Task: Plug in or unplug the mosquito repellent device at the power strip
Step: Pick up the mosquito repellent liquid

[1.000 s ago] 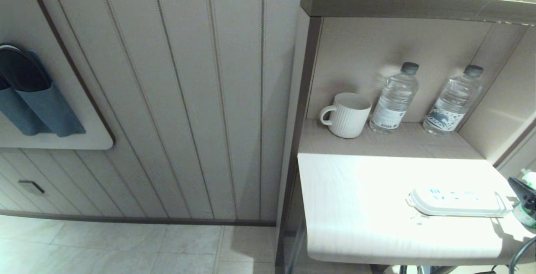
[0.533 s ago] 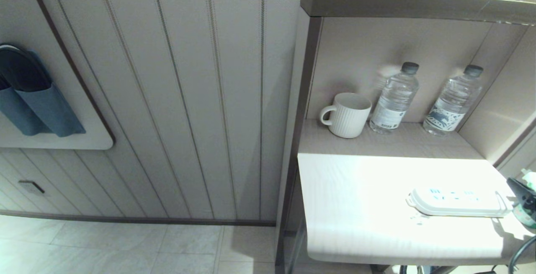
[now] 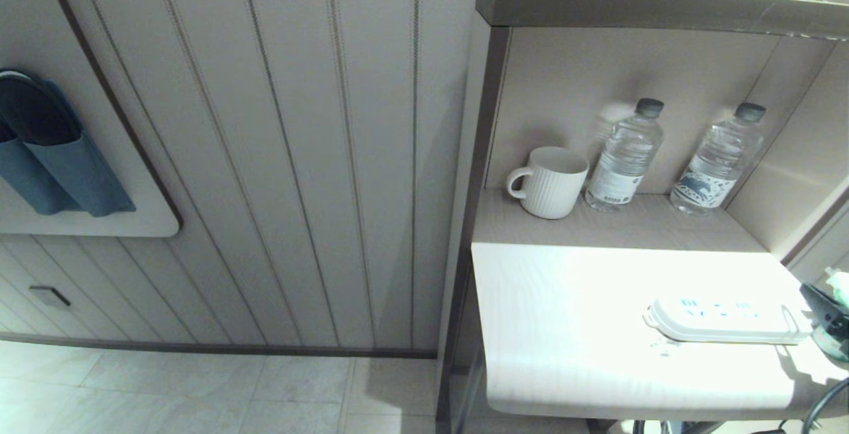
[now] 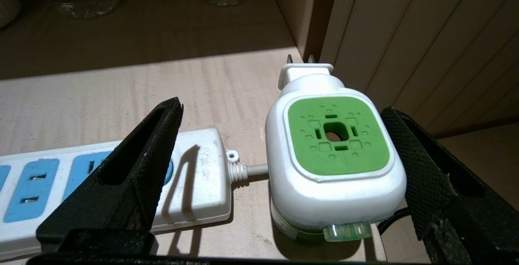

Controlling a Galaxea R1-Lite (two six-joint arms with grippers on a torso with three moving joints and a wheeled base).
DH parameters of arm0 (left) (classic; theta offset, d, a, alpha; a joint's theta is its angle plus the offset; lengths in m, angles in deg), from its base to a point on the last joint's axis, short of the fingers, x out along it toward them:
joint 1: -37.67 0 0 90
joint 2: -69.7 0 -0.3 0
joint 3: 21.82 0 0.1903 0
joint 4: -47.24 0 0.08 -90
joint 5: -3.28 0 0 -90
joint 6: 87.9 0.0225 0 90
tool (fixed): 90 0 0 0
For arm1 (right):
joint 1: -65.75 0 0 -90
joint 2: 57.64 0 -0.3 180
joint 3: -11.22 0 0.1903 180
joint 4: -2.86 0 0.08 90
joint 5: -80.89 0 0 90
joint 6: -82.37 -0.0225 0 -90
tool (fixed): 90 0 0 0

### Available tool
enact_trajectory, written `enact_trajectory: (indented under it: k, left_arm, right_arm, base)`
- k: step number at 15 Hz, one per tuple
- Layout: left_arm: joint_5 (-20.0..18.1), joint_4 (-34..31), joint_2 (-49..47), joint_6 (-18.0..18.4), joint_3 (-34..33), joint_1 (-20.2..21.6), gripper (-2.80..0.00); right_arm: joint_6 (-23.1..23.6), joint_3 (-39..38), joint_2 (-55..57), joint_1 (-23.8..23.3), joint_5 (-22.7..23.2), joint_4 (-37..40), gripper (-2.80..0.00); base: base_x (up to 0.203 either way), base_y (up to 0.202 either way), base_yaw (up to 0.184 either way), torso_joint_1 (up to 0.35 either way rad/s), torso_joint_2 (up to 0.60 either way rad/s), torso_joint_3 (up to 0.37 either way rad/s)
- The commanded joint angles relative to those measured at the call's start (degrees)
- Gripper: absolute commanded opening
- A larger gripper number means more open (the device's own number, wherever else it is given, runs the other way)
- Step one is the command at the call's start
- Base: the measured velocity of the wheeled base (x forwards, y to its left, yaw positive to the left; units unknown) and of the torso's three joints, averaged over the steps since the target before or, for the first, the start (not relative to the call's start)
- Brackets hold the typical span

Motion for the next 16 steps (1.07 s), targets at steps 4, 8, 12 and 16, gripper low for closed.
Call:
enact_trajectory:
  k: [4,8,12,16]
  left_arm:
    - [0.01,0.07,0.02,0.00,0.00,0.00,-2.80]
    - [0.01,0.07,0.02,0.00,0.00,0.00,-2.80]
    - [0.01,0.07,0.02,0.00,0.00,0.00,-2.80]
    - [0.01,0.07,0.02,0.00,0.00,0.00,-2.80]
  right_arm:
    - [0.00,-1.84,1.72,-0.54,0.91,-4.18,0.00]
    - [-0.06,-1.76,2.89,-2.76,2.67,-4.73,0.00]
    - [-0.15,-1.64,3.03,-2.76,2.91,-4.44,0.00]
    - [-0.06,-1.42,2.85,-2.76,3.56,-4.26,0.00]
  base:
    - [0.000,0.000,0.000,0.000,0.00,0.000]
    - [0.000,0.000,0.000,0.000,0.00,0.000]
    - [0.000,0.000,0.000,0.000,0.00,0.000]
    - [0.000,0.000,0.000,0.000,0.00,0.000]
